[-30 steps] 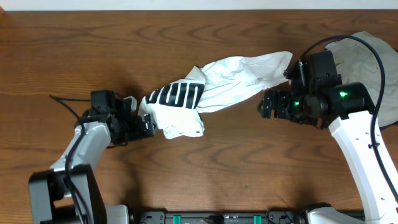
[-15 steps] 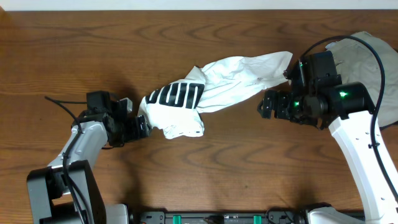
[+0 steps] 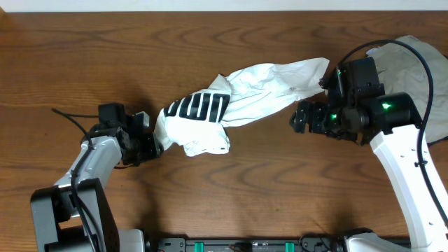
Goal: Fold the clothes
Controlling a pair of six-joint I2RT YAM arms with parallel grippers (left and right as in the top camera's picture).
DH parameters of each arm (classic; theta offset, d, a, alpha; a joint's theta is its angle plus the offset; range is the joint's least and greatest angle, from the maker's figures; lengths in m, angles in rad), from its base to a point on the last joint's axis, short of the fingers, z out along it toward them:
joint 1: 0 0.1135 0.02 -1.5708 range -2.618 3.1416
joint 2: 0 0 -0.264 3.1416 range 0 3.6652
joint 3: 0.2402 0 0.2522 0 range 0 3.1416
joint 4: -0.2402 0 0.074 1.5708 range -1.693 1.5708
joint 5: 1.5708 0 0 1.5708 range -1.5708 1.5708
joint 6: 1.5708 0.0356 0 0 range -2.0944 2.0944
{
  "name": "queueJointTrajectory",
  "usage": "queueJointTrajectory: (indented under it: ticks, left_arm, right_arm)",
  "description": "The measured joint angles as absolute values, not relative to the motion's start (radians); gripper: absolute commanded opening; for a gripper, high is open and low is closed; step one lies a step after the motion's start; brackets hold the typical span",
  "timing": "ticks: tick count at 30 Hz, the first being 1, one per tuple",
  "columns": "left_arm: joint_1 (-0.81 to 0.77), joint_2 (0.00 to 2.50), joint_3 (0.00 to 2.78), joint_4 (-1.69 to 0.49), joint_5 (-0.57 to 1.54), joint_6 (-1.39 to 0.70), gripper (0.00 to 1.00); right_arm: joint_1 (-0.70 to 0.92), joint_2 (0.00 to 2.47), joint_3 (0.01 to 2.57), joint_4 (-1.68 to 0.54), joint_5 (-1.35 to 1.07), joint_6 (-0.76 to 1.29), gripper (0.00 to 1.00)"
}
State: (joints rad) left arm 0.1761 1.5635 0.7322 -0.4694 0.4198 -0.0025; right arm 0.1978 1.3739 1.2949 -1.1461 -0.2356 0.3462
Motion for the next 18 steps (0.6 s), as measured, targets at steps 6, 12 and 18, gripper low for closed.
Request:
queueJointTrajectory:
  ticks: [6,12,18]
  left_arm:
    - [0.176,1.563,0.731,-0.467,0.441,-0.026,0.06]
    - [0.176,1.557,0.731,-0.476,0.534,-0.060,0.06]
    - [0.176,1.445,0.743,-0.524,0.656,-0.109,0.06]
  right_arm:
    - [0.198,1.374,1.295,-1.145,-0.236,0.346,0.99]
    - [0.198,1.374,1.295,-1.145,-0.236,0.346,0.99]
    - [0.198,1.374,1.295,-1.148,-0.236,0.347,0.99]
